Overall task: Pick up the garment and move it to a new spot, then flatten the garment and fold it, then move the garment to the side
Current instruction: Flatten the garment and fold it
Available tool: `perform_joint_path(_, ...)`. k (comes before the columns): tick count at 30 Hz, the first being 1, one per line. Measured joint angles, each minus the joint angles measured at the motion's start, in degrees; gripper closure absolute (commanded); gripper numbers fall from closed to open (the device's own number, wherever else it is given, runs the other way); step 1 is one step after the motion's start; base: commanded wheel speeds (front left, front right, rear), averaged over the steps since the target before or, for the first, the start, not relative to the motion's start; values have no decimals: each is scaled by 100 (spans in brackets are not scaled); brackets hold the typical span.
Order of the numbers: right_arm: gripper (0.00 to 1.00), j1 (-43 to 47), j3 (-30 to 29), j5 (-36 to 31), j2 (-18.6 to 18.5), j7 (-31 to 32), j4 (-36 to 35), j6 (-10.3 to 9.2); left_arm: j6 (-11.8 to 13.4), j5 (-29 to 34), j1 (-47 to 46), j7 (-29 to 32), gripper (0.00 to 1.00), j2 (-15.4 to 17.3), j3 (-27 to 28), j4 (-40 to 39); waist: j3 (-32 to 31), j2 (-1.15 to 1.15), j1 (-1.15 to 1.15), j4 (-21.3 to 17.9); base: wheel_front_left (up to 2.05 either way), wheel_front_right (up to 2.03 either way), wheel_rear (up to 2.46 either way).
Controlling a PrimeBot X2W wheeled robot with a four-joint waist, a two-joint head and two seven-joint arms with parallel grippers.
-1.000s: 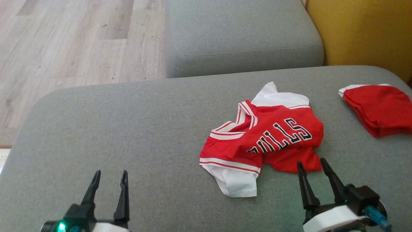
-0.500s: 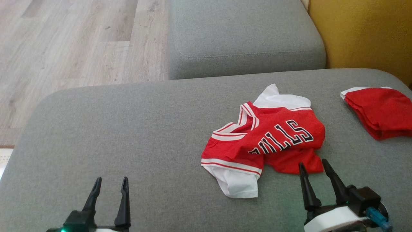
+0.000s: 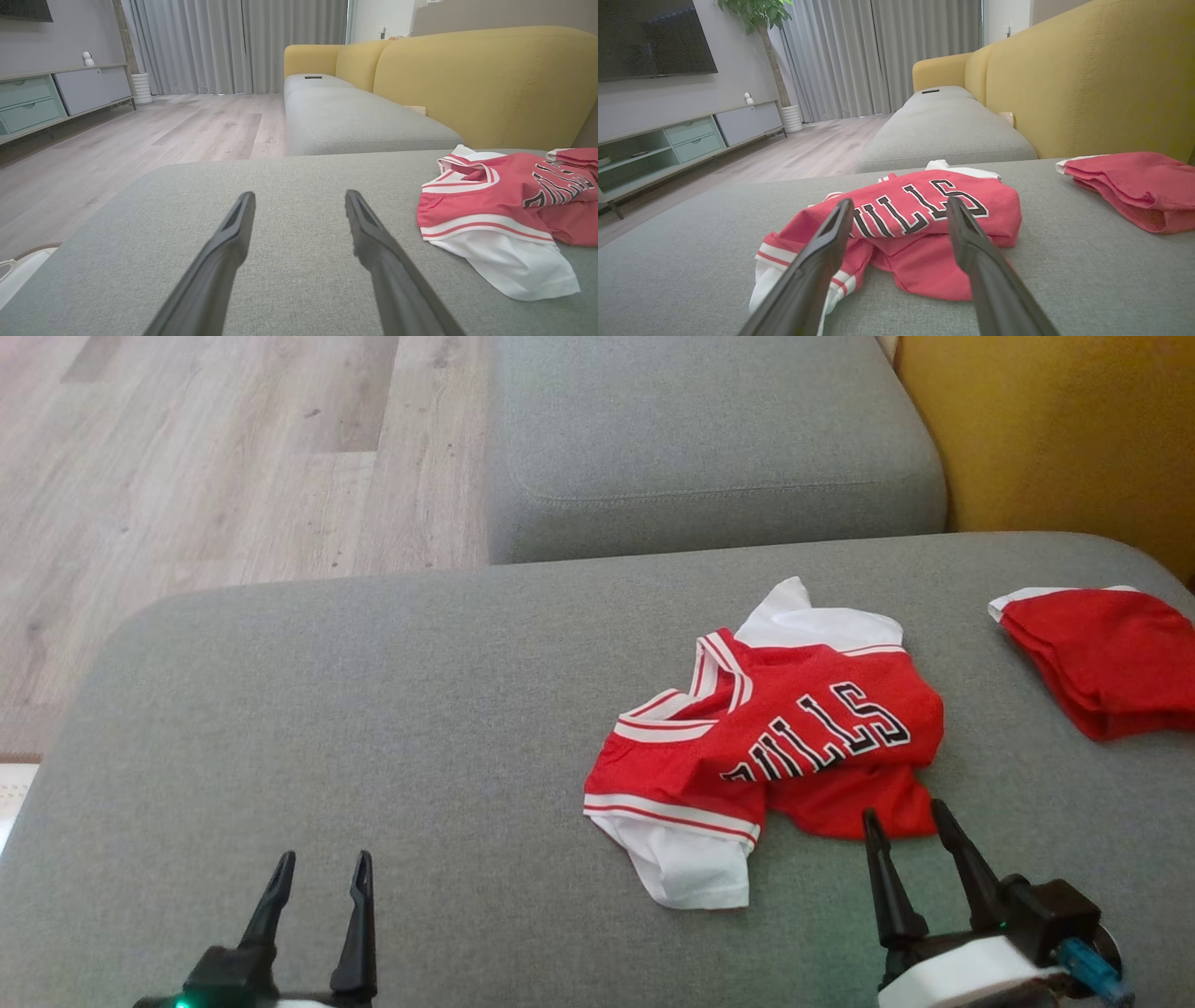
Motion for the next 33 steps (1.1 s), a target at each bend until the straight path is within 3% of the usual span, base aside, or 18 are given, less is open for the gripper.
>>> perform_joint_path(20, 0, 4, 49, -18, -11, 0, -71, 0, -202, 101, -124, 1, 0, -57, -125, 180, 217, 0, 0, -71, 0, 0, 0)
perform_joint_path(33, 0, -361, 244, -107, -168, 0, -242, 0, -504, -38, -2035, -1, 0, -101, -1201, 1236, 988, 0, 0, -315, 0, 0, 0)
